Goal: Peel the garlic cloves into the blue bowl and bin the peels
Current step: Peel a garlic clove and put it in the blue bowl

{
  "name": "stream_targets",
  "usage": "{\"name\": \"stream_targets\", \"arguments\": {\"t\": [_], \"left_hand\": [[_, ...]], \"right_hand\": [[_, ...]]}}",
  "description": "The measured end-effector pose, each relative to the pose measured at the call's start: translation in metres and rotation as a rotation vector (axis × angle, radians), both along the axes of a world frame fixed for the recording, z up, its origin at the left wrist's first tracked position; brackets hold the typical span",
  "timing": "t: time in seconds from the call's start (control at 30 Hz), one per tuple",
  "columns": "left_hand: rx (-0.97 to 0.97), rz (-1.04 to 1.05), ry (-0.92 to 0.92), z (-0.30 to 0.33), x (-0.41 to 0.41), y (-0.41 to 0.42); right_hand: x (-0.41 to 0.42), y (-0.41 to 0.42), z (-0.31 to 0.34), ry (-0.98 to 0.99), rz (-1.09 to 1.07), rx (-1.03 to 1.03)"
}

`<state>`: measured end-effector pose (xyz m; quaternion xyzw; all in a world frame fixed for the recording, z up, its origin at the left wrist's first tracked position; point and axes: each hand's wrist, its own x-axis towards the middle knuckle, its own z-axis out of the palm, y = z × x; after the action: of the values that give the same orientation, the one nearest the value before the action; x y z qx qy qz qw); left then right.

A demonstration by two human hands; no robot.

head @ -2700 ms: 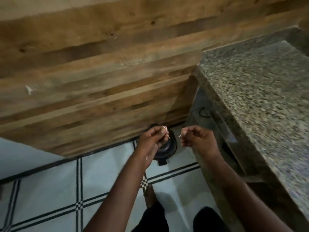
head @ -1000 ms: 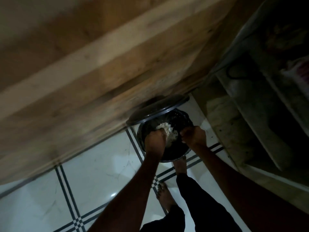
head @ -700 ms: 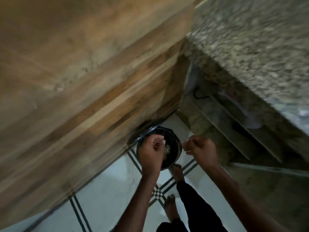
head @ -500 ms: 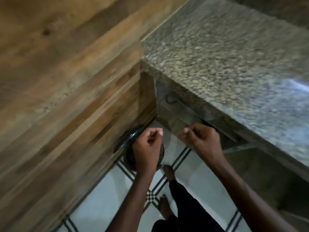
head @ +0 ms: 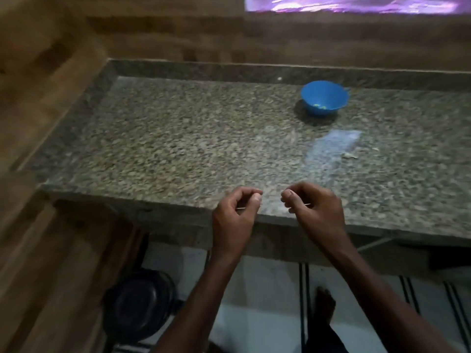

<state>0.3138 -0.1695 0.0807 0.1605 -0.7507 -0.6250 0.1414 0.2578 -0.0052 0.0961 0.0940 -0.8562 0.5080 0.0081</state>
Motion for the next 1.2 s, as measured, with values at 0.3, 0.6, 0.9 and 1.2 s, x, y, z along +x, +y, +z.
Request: {"name": "stream_targets", "arguments": {"t": [0.3,0.6,0.9,1.2], "left_hand": [[-0.100,-0.078,-0.148,-0.050,-0.155,0.185],[-0.824,-0.061,-0.333,-0.139,-0.265,0.238],[-1.061,-0.039,-0.376,-0.154,-0.264,0.236],[-1.020,-0.061,-0.426,-0.150,-0.265,0.235]], "right_hand": [[-0.139,0.216,-0.030,0.004,-0.173,0.177],[-0.239,0.280,-0.082,-0.144,-0.167,0.351],[-0.312,0.250,-0.109,-0.135,-0.047,0.578],[-0.393,0.200,-0.070,-0.046,0.030,0.282]]}}
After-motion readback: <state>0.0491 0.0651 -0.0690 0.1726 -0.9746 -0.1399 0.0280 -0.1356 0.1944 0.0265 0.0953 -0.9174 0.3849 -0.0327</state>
